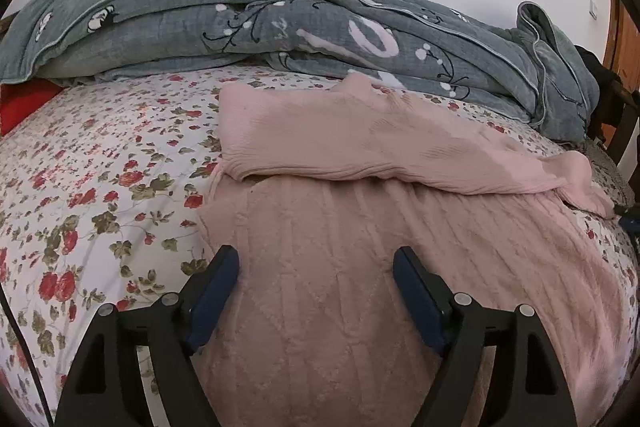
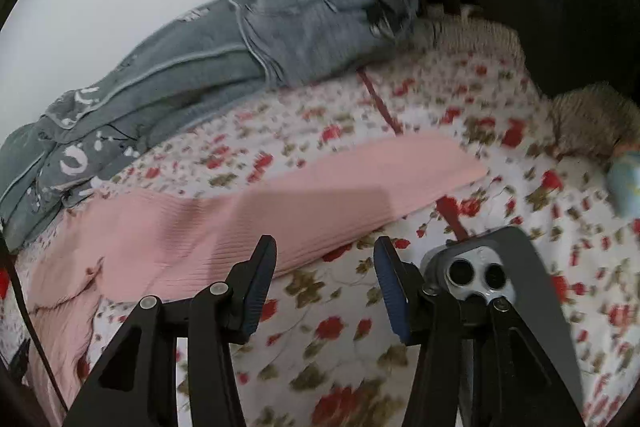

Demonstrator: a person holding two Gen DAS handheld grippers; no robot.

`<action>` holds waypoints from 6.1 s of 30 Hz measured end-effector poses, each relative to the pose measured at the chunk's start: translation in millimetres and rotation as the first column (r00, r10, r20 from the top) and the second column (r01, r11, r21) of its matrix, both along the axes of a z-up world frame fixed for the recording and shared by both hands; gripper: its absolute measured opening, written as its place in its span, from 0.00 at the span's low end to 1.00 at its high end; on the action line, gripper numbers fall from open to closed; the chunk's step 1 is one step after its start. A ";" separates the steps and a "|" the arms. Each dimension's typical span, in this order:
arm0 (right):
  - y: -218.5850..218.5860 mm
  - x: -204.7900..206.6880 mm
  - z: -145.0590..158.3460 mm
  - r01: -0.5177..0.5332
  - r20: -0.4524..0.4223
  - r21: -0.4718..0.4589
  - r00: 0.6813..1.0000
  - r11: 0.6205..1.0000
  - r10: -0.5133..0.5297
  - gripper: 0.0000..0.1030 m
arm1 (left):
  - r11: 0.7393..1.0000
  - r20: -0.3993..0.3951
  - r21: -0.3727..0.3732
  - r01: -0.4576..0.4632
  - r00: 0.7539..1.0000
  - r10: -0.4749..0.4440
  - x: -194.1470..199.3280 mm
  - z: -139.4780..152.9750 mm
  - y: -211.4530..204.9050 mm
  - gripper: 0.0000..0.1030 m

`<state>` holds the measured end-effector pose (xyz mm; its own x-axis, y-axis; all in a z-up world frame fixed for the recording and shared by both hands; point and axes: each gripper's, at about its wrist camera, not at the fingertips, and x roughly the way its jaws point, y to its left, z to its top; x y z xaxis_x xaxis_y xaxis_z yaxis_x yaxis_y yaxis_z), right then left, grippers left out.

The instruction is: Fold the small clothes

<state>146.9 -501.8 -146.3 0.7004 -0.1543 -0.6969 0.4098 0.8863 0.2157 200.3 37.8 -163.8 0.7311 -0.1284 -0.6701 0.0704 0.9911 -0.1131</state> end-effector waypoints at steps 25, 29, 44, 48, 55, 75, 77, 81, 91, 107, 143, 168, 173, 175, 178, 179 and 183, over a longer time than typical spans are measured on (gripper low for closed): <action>-35.3 45.5 44.1 0.117 0.064 -0.178 0.992 0.977 -0.107 0.00 | 0.999 -0.009 -0.028 0.017 1.000 -0.017 2.7 1.7 0.4 0.79; -11.1 32.3 81.7 0.114 0.122 -0.215 0.988 0.970 -0.089 0.00 | 0.998 -0.001 -0.060 0.029 1.000 -0.029 -2.6 6.3 4.0 0.79; -9.8 18.8 7.2 0.052 -0.013 0.010 0.999 0.999 -0.052 0.54 | 0.995 0.062 -0.096 -0.018 0.998 0.024 -10.2 19.4 12.3 0.79; -14.9 31.1 -10.9 0.094 -0.097 0.009 0.991 0.996 -0.093 0.53 | 0.995 0.120 -0.089 -0.046 0.991 0.057 -13.0 27.6 18.4 0.79; -35.1 46.1 -11.9 0.136 -0.104 0.030 0.986 0.990 -0.132 0.53 | 0.994 0.101 -0.100 -0.052 0.993 0.062 -4.7 24.7 20.0 0.79; -10.3 47.6 72.4 0.122 0.105 -0.103 0.988 0.987 -0.111 0.10 | 0.986 0.111 -0.154 -0.061 0.991 0.079 -5.7 37.0 34.3 0.79; 17.3 47.8 96.3 0.094 0.137 -0.141 0.988 0.986 -0.075 0.10 | 0.983 0.114 -0.166 -0.077 0.989 0.097 -7.9 39.8 43.4 0.79; 90.9 52.0 135.3 0.012 0.176 -0.243 0.984 0.970 0.032 0.10 | 0.970 0.110 -0.222 -0.096 0.986 0.123 -15.0 46.0 68.3 0.79; 319.7 107.2 150.5 -0.317 0.155 -0.303 0.914 0.899 0.374 0.10 | 0.964 0.035 -0.218 -0.149 0.987 0.160 -32.9 32.2 125.4 0.79; 435.5 113.1 48.2 -0.661 0.048 -0.052 0.747 0.749 0.663 0.37 | 0.963 -0.029 -0.223 -0.149 0.989 0.146 -22.0 18.4 145.5 0.79; 220.9 53.3 -2.6 -0.421 0.144 -0.043 0.895 0.906 0.423 0.47 | 0.982 0.016 0.182 0.050 0.998 -0.054 100.7 7.3 21.5 0.39; 207.5 56.2 -12.3 -0.371 0.144 0.043 0.921 0.928 0.362 0.47 | 0.986 0.229 0.157 0.056 0.969 -0.091 87.9 60.3 20.2 0.06; 208.0 55.9 -11.1 -0.370 0.140 0.036 0.922 0.928 0.362 0.47 | 0.983 0.242 0.181 0.008 0.969 -0.053 104.8 64.0 12.2 0.06; 206.9 56.1 -11.7 -0.373 0.144 0.043 0.920 0.927 0.364 0.47 | 0.984 0.237 0.178 -0.012 0.971 -0.031 109.2 62.5 15.1 0.06; 204.2 59.6 -14.8 -0.371 0.133 0.062 0.923 0.927 0.361 0.47 | 0.984 0.182 0.169 -0.048 0.983 0.017 118.8 51.1 22.6 0.06; 203.0 61.6 -16.8 -0.360 0.116 0.065 0.929 0.931 0.351 0.47 | 0.985 0.149 0.168 -0.037 0.989 0.012 122.4 44.5 23.6 0.06; 201.6 69.9 -24.5 -0.327 0.049 0.068 0.945 0.943 0.324 0.47 | 0.978 0.069 0.206 -0.030 0.998 0.016 127.2 26.8 21.2 0.09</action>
<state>216.8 -300.2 -170.8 0.7287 0.1375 -0.6709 0.0920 0.9511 0.2948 327.5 59.0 -137.0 0.7758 0.0252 -0.6305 0.0478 0.9940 0.0986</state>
